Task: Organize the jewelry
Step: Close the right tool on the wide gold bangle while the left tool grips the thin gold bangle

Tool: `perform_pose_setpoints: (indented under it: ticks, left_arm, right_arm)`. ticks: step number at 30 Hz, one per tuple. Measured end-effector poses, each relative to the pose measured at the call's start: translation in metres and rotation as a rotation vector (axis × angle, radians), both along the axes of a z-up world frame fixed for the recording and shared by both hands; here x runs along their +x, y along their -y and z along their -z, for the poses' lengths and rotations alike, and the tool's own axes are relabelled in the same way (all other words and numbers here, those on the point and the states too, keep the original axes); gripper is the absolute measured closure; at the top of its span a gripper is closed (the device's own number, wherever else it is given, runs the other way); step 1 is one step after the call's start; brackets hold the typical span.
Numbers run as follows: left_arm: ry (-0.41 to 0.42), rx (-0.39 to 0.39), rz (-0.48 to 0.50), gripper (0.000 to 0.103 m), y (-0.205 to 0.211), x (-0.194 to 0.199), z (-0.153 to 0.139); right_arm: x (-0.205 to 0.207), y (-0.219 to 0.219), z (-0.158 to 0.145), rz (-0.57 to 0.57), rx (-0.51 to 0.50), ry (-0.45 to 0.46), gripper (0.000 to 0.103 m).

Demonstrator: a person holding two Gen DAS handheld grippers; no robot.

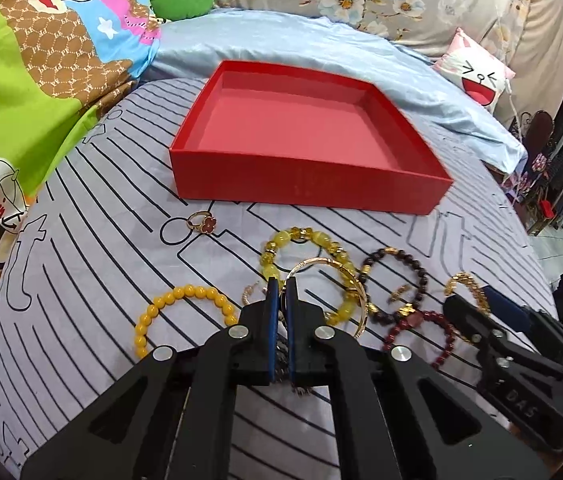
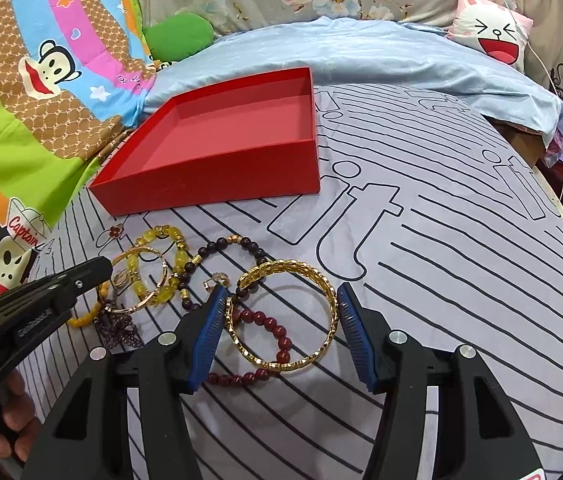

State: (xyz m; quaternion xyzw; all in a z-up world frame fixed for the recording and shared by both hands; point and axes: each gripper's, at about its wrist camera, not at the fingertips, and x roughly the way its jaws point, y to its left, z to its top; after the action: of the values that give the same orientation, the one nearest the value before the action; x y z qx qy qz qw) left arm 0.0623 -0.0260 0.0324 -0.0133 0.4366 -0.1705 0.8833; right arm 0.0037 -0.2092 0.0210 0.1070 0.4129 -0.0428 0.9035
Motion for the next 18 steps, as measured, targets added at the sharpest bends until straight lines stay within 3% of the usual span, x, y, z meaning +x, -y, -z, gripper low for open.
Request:
perform_pose_setpoints:
  ticks: [10, 18]
  left_arm:
    - [0.015, -0.025, 0.028, 0.100, -0.004, -0.026, -0.017]
    - [0.047, -0.027, 0.025, 0.100, -0.006, -0.017, -0.039]
  right_arm:
    - [-0.014, -0.004, -0.004, -0.013, 0.000, 0.007, 0.049]
    - [-0.005, -0.006, -0.027, -0.042, -0.018, 0.055, 0.049]
